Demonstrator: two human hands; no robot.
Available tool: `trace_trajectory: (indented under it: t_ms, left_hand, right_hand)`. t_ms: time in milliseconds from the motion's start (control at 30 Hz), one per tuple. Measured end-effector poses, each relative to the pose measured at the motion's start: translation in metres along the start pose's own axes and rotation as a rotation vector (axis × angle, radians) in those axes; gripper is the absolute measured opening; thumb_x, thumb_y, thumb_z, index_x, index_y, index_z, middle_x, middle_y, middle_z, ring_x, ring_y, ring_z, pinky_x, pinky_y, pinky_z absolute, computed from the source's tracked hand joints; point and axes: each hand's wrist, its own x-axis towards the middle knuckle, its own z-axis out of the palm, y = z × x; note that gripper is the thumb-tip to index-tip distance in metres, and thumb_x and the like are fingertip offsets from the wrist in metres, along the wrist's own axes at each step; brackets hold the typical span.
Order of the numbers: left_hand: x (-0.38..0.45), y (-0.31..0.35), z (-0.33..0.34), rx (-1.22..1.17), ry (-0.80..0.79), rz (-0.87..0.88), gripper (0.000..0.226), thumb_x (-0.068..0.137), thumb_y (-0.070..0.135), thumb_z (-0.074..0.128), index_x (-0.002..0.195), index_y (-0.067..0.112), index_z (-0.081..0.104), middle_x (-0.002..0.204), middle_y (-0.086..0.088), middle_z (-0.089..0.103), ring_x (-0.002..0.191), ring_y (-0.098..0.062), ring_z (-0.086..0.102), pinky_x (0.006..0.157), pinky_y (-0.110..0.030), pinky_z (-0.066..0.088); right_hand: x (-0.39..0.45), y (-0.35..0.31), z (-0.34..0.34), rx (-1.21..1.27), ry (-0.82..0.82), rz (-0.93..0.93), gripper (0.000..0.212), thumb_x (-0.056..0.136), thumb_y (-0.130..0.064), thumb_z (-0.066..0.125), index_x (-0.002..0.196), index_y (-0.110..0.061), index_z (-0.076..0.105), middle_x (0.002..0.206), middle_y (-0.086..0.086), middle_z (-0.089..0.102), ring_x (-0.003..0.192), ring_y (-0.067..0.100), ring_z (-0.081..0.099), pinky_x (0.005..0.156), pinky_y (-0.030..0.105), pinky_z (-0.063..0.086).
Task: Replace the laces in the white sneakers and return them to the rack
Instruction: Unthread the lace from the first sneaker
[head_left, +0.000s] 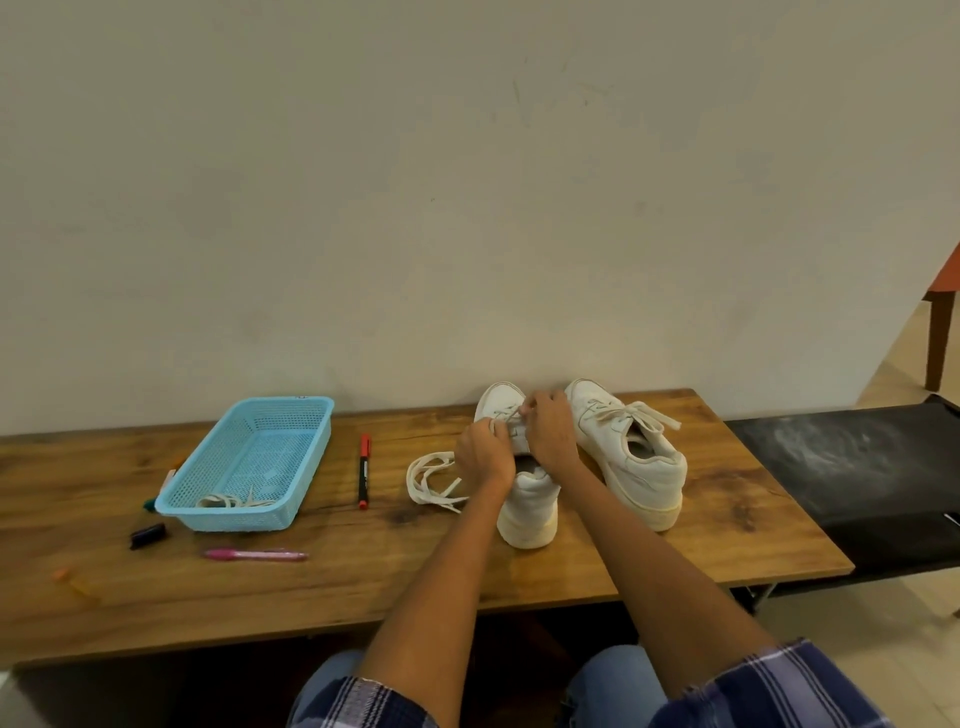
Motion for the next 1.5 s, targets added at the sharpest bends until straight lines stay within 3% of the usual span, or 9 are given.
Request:
trace_trajectory:
  t_ms: [133, 300, 500, 700, 900, 1100, 1300, 1400, 1500]
  left_hand:
    - [0.001, 0.000, 0.002, -0.026, 0.002, -0.012, 0.028, 0.093, 0.019, 0.043, 0.067, 0.011, 0.053, 0.070, -0.008, 0.054, 0.066, -0.019, 0.045, 0.056, -0.031, 0.029]
    - [-0.001, 0.000, 0.002, -0.031, 0.014, -0.014, 0.030, 0.095, 0.019, 0.041, 0.070, 0.010, 0.056, 0.070, -0.007, 0.054, 0.067, -0.018, 0.045, 0.056, -0.030, 0.028]
    - [-0.001, -0.001, 0.002, -0.007, 0.022, -0.019, 0.032, 0.095, 0.022, 0.042, 0.080, 0.004, 0.064, 0.083, -0.013, 0.065, 0.068, -0.019, 0.047, 0.054, -0.028, 0.030]
    - [-0.002, 0.000, 0.001, 0.004, 0.004, -0.006, 0.033, 0.097, 0.025, 0.041, 0.082, 0.007, 0.065, 0.083, -0.009, 0.065, 0.071, -0.018, 0.051, 0.057, -0.029, 0.033]
    - [-0.003, 0.003, -0.003, 0.001, 0.010, -0.029, 0.030, 0.096, 0.022, 0.041, 0.073, 0.010, 0.057, 0.076, -0.008, 0.057, 0.071, -0.020, 0.049, 0.057, -0.029, 0.030]
    - [-0.006, 0.003, -0.004, -0.018, 0.009, -0.013, 0.029, 0.097, 0.023, 0.041, 0.076, 0.013, 0.057, 0.076, -0.004, 0.055, 0.073, -0.018, 0.050, 0.059, -0.030, 0.033]
    - [-0.006, 0.005, -0.006, -0.014, 0.014, -0.019, 0.030, 0.096, 0.020, 0.040, 0.071, 0.010, 0.054, 0.073, -0.005, 0.052, 0.071, -0.019, 0.047, 0.058, -0.030, 0.030]
    - [-0.006, 0.005, -0.004, -0.037, 0.010, -0.027, 0.032, 0.096, 0.020, 0.040, 0.073, 0.007, 0.058, 0.075, -0.006, 0.056, 0.070, -0.019, 0.048, 0.058, -0.031, 0.033]
    - [-0.005, 0.003, -0.003, -0.049, 0.010, -0.030, 0.033, 0.096, 0.022, 0.041, 0.080, 0.004, 0.065, 0.081, -0.010, 0.064, 0.072, -0.019, 0.050, 0.059, -0.031, 0.036]
  right_hand:
    - [-0.005, -0.004, -0.004, 0.065, 0.048, -0.038, 0.026, 0.094, -0.011, 0.046, 0.120, -0.008, 0.048, 0.122, 0.014, 0.046, 0.110, 0.026, 0.044, 0.089, 0.029, 0.038]
    - [-0.002, -0.005, -0.003, -0.289, -0.124, -0.150, 0.032, 0.101, -0.025, 0.034, 0.118, -0.008, 0.055, 0.123, 0.014, 0.048, 0.113, 0.027, 0.043, 0.091, 0.032, 0.041]
    - [-0.011, -0.004, -0.008, 0.096, 0.429, -0.015, 0.023, 0.095, -0.006, 0.042, 0.114, -0.002, 0.056, 0.115, 0.016, 0.053, 0.101, 0.027, 0.048, 0.080, 0.033, 0.044]
    - [-0.004, -0.006, -0.003, -0.341, -0.111, -0.153, 0.032, 0.100, -0.027, 0.037, 0.111, -0.010, 0.062, 0.117, 0.011, 0.053, 0.114, 0.027, 0.044, 0.092, 0.034, 0.040]
    - [-0.012, -0.007, -0.010, -0.136, 0.419, 0.074, 0.025, 0.095, -0.016, 0.049, 0.116, -0.005, 0.057, 0.122, 0.018, 0.052, 0.113, 0.032, 0.047, 0.084, 0.039, 0.043]
    - [-0.008, -0.010, -0.007, -0.379, -0.155, -0.108, 0.035, 0.101, -0.031, 0.034, 0.121, -0.014, 0.057, 0.128, 0.013, 0.047, 0.121, 0.028, 0.039, 0.096, 0.036, 0.038]
    - [-0.010, -0.010, -0.009, -0.245, 0.369, 0.007, 0.019, 0.092, -0.012, 0.052, 0.107, -0.005, 0.061, 0.113, 0.017, 0.057, 0.104, 0.033, 0.054, 0.075, 0.041, 0.047]
    - [-0.007, -0.011, -0.004, -0.379, 0.036, -0.064, 0.032, 0.097, -0.025, 0.043, 0.126, -0.014, 0.051, 0.135, 0.014, 0.042, 0.126, 0.031, 0.038, 0.094, 0.043, 0.041]
    - [-0.008, -0.014, -0.007, -0.461, -0.172, -0.140, 0.035, 0.102, -0.029, 0.031, 0.118, -0.012, 0.056, 0.129, 0.011, 0.047, 0.119, 0.026, 0.041, 0.096, 0.036, 0.039]
